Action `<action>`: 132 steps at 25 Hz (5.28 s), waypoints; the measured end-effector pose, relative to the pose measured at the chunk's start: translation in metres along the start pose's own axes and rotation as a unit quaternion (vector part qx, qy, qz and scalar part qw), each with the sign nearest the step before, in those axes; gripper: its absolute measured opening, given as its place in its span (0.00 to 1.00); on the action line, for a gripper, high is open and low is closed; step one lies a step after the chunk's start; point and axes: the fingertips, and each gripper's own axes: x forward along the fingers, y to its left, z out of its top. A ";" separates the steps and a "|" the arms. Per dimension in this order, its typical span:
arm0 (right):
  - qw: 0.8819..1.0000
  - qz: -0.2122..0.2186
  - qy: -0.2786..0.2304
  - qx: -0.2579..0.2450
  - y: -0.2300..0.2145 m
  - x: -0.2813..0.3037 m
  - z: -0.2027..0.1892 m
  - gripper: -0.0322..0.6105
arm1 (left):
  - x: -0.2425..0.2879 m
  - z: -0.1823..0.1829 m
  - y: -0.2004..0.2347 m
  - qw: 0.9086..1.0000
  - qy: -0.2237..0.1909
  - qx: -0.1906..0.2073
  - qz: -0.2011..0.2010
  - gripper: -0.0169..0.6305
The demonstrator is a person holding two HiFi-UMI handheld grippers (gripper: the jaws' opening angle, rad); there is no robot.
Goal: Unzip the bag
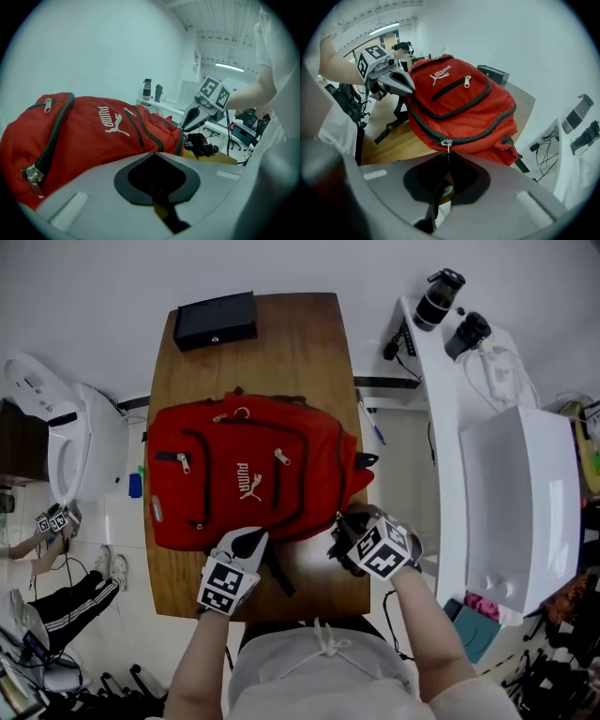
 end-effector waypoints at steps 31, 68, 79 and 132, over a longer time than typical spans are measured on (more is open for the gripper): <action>0.999 -0.044 0.023 -0.001 -0.102 0.001 -0.003 0.10 | 0.052 -0.011 0.018 0.992 0.027 -0.121 -0.013 0.04; 0.892 -0.117 -0.373 0.227 -0.001 -0.156 0.079 0.06 | -0.125 0.119 -0.034 0.969 -0.238 -0.004 0.061 0.04; 0.883 -0.155 -0.384 0.221 0.089 -0.155 0.132 0.06 | -0.224 0.056 0.016 0.962 -0.254 -0.029 0.091 0.04; 0.891 -0.159 -0.407 0.124 0.476 -0.204 0.099 0.06 | -0.447 -0.126 -0.174 0.954 -0.295 0.001 0.048 0.04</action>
